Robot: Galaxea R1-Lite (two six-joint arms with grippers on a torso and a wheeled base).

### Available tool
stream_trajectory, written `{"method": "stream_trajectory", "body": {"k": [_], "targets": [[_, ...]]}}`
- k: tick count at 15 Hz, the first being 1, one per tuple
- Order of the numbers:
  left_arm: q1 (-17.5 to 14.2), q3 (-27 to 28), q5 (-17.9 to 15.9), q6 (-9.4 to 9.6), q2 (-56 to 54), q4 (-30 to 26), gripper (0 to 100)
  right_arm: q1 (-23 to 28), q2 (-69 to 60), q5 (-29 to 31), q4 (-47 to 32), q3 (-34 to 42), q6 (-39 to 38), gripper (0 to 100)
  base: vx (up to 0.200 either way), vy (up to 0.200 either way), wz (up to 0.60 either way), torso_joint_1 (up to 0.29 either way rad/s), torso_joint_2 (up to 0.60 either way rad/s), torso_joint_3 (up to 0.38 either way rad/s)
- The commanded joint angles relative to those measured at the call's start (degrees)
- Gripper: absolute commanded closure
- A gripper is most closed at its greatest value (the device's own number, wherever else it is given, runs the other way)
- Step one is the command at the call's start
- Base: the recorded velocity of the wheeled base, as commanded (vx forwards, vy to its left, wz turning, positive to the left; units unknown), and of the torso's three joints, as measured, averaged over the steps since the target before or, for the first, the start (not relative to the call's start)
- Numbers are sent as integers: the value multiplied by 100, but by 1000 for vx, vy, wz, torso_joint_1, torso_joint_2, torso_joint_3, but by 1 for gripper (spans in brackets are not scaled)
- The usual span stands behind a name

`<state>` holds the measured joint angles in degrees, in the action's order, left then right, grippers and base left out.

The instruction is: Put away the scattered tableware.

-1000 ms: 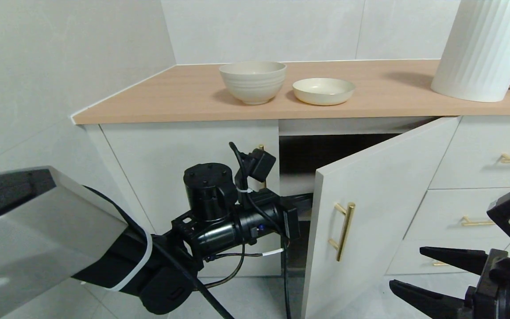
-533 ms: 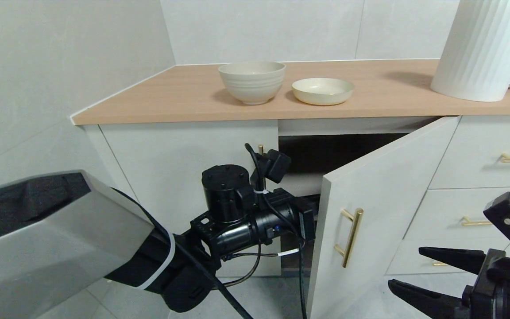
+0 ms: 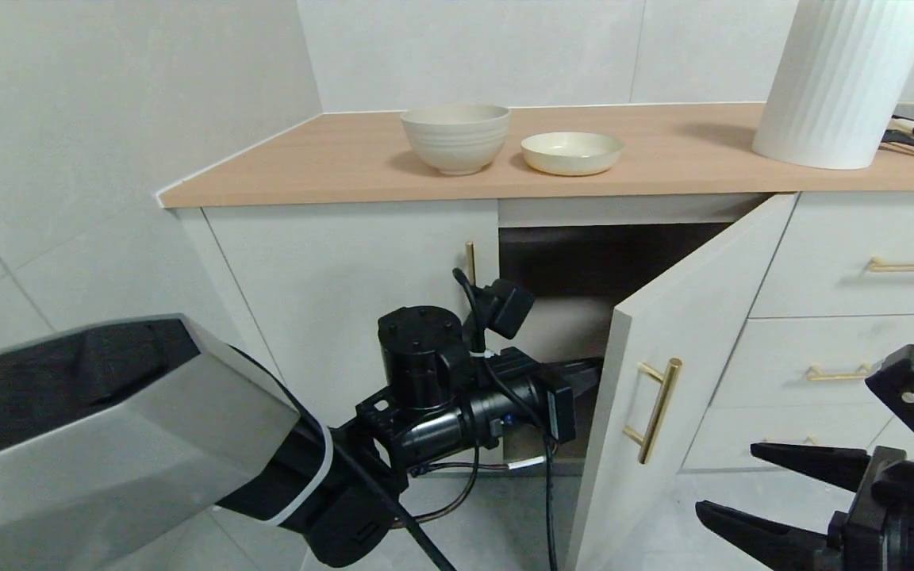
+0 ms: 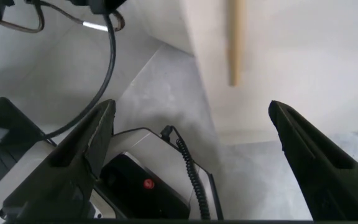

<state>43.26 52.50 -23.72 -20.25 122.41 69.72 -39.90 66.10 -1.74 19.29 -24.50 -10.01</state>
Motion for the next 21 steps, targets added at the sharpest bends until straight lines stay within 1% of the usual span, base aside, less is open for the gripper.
{"method": "stream_trajectory", "body": {"k": [1, 4, 6, 8, 10, 11, 12, 13, 14, 15, 16, 19, 21], "targets": [[-11, 49, 70, -5, 134, 147, 100, 0, 0, -1, 5, -2, -1, 0, 0, 0, 0, 0, 0, 0], [24, 269, 228, 3, 407, 174, 100, 0, 0, -1, 5, -2, -1, 0, 0, 0, 0, 0, 0, 0], [94, 383, 421, 3, 539, 270, 100, 0, -9, -1, 5, -2, -1, 0, 0, 0, 0, 0, 0, 0], [174, 383, 456, 3, 530, 402, 100, -9, -18, -1, 5, -2, -1, 0, 0, 0, 0, 0, 0, 0], [428, 357, 447, 12, 504, 543, 100, -167, -71, -72, 31, -11, -10, 0, 0, 0, 0, 0, 0, 0], [464, 357, 447, 21, 504, 552, 100, -185, -97, -81, 31, -11, -10, 0, 0, 0, 0, 0, 0, 0], [868, 234, 377, -5, 451, 771, 100, -343, -413, -371, 5, 7, -19, 0, 0, 0, 0, 0, 0, 0], [1149, 32, 272, -5, 416, 965, 100, -405, -695, -792, -4, 86, -10, 0, 0, 0, 0, 0, 0, 0], [1360, -197, 17, 3, 381, 1105, 100, -440, -1055, -1443, -13, 156, -10, 0, 0, 0, 0, 0, 0, 0], [1404, -293, -115, 21, 381, 1202, 100, -440, -1231, -1917, -30, 174, -10, 0, 0, 0, 0, 0, 0, 0], [1404, -355, -203, 12, 372, 1246, 100, -431, -1319, -2111, -65, 192, -1, 0, 0, 0, 0, 0, 0, 0], [1334, -329, -238, 12, 389, 1228, 100, -431, -1345, -2093, -92, 156, -1, 0, 0, 0, 0, 0, 0, 0], [965, -337, -238, 12, 354, 1193, 100, -396, -1301, -1909, -92, 77, -10, 0, 0, 0, 0, 0, 0, 0]]}}
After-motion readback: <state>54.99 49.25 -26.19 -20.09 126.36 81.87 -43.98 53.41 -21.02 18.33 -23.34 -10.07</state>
